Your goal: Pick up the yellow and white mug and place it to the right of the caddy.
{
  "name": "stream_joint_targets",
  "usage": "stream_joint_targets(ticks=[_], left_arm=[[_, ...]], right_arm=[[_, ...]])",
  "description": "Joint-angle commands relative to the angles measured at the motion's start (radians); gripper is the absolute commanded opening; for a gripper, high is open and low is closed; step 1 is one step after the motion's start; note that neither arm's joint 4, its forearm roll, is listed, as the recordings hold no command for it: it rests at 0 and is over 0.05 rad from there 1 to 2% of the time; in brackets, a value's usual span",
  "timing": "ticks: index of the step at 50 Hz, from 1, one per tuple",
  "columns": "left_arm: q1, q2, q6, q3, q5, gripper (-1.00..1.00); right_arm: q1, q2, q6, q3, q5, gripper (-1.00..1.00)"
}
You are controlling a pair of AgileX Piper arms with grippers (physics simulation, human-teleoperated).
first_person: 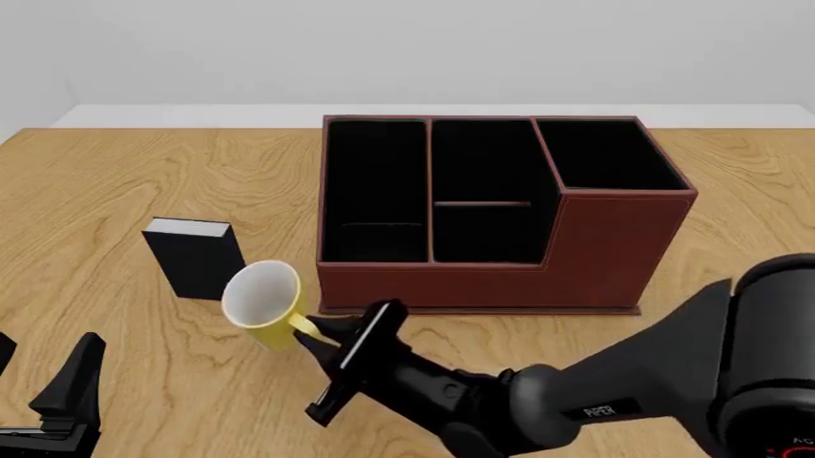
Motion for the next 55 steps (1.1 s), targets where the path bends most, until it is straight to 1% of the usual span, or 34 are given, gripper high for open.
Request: stream_joint_targets(ticks=[1,15,21,23,28,30,31,32,33,35,37,40,42,47,55], left_arm=[[0.0,0.0,0.0,0.0,0.0,1.0],[0.0,0.0,0.0,0.0,0.0,1.0],[0.0,0.0,0.0,0.0,0.0,1.0],[0.0,0.0,0.0,0.0,0.0,1.0],[0.0,0.0,0.0,0.0,0.0,1.0],[0.0,0.0,0.0,0.0,0.0,1.0],[0.0,0.0,0.0,0.0,0.0,1.0],[0.0,0.0,0.0,0.0,0.0,1.0],[0.0,0.0,0.0,0.0,0.0,1.0],[0.0,0.0,0.0,0.0,0.0,1.0],[0.0,0.0,0.0,0.0,0.0,1.0],[0.0,0.0,0.0,0.0,0.0,1.0],[0.0,0.0,0.0,0.0,0.0,1.0],[0.0,0.0,0.0,0.0,0.0,1.0],[0.0,0.0,0.0,0.0,0.0,1.0]], right_arm=[[0.018,-0.104,-0.003,0.046,0.008,-1.0],[0.033,-0.238,-0.012,0.091,0.06,-1.0],[0.036,-0.318,-0.039,0.123,0.08,-1.0],[0.035,-0.333,-0.039,0.128,0.086,-1.0],[0.036,-0.369,-0.061,0.144,0.093,-1.0],[0.06,-0.387,0.004,0.122,0.146,-1.0],[0.069,-0.396,0.026,0.115,0.165,-1.0],[0.062,-0.413,0.002,0.125,0.16,-1.0],[0.045,-0.428,-0.068,0.146,0.137,-1.0],[0.037,-0.447,-0.088,0.156,0.137,-1.0],[0.041,-0.471,-0.07,0.155,0.158,-1.0],[0.037,-0.501,-0.08,0.161,0.17,-1.0],[0.043,-0.531,-0.062,0.157,0.196,-1.0],[0.036,-0.57,-0.086,0.163,0.212,-1.0],[0.032,-0.618,-0.095,0.171,0.234,-1.0]])
